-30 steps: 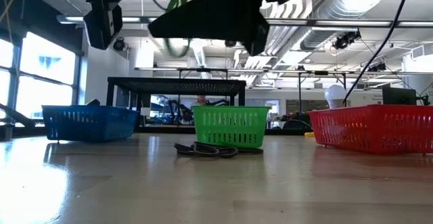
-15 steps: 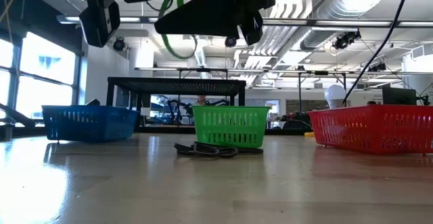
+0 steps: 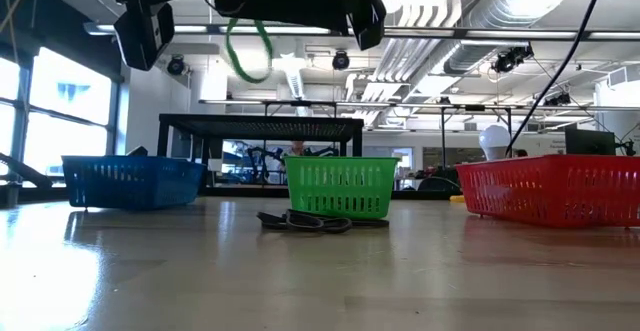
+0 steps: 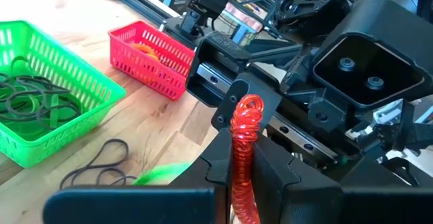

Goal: Pick & Place Office Desk Supplies
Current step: Put the orange spring keychain into the red bin

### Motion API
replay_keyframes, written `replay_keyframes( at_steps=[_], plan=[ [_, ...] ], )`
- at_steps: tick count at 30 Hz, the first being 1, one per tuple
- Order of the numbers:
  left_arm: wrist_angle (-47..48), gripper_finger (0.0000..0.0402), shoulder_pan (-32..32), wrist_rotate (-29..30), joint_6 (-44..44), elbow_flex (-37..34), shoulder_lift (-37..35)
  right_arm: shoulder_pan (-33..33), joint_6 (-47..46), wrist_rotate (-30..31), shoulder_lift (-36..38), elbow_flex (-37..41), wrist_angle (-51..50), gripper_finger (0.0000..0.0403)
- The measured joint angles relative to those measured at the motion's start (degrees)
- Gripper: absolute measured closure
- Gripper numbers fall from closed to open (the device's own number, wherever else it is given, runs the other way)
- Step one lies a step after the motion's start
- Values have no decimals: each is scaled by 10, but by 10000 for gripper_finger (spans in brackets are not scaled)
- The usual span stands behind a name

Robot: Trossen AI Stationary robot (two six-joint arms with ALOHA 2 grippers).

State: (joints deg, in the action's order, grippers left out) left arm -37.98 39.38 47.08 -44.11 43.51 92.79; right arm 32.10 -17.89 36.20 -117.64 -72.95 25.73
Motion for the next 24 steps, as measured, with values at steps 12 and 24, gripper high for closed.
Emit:
replay_keyframes(
  at_steps=[12,24],
  plan=[
    [2,376,0,3,3,0,0,-7,-34,23,1,0,-1,283],
    [1,376,8,11,-5,-2,17,-8,-50,22,2,0,-18,376]
  ],
)
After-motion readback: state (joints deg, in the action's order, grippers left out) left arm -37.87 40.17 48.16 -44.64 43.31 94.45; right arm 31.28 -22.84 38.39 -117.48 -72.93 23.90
